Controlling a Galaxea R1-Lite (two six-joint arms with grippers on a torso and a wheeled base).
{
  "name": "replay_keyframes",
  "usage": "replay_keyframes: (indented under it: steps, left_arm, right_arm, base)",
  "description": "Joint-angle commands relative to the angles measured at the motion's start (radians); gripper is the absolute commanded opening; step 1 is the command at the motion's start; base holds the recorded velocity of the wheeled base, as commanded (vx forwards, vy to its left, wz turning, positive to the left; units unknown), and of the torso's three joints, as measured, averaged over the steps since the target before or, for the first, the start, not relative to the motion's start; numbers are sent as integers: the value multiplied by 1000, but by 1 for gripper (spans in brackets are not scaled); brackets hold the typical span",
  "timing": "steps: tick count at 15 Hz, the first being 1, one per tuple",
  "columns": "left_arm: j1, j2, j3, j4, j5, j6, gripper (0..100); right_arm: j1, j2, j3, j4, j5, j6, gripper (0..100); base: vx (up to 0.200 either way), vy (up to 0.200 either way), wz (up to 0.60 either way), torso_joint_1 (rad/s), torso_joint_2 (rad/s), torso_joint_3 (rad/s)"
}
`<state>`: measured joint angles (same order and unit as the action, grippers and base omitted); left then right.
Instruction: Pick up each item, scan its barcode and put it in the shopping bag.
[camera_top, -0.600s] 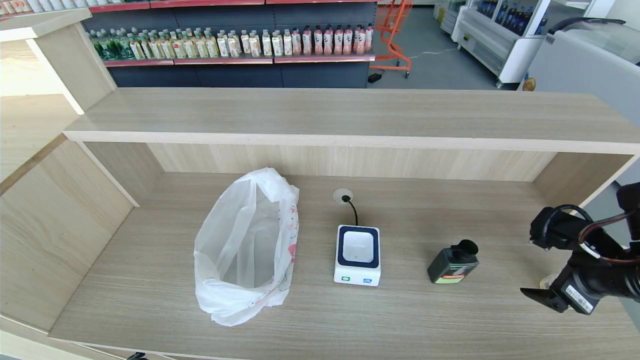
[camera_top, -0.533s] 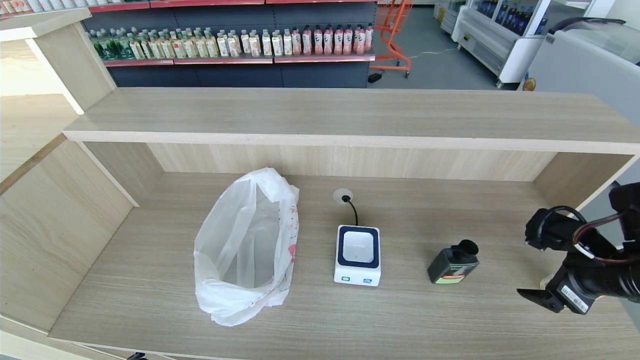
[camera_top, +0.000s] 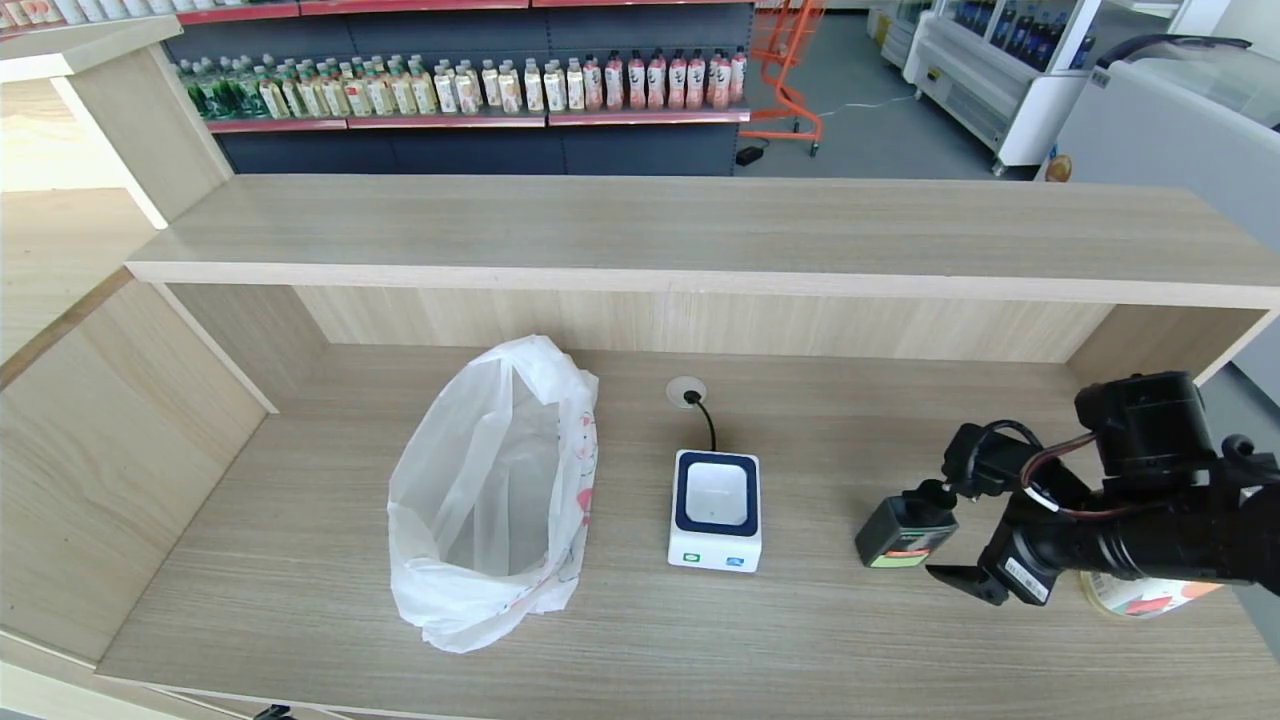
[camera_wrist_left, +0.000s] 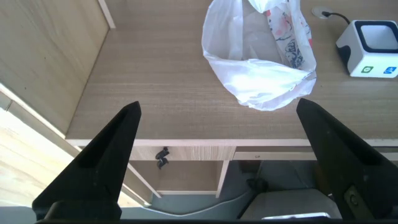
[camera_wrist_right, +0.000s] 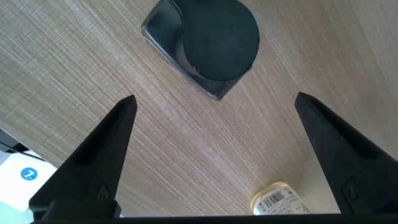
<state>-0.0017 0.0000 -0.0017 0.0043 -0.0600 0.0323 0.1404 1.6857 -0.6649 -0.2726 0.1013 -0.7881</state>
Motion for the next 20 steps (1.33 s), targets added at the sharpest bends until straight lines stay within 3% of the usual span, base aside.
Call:
replay_keyframes:
  steps: [1,5,8,9,17,20]
  left_arm:
    - [0,2,0,0,0,0,100]
    - [0,2,0,0,0,0,100]
    - [0,0,0,0,0,0,100]
    - [0,2,0,0,0,0,100]
    - [0,0,0,0,0,0,100]
    - [0,0,0,0,0,0,100]
  right_arm:
    - [19,80,-21,-17,3,0,100]
    - [45,117,-55,-22,81,0,100]
    - [54,153,-78,-36,81,-2,100]
    - [56,160,-79,-48,83,-2,0]
    - [76,98,-39,-79,81,6,0]
    - [27,-43,-38,-91,81,53,0]
  base:
    - [0,0,0,0,0,0]
    - [0,0,0,0,0,0]
    - [0,0,0,0,0,0]
    - [0,0,0,0,0,0]
    - [0,0,0,0,0,0]
    - [0,0,0,0,0,0]
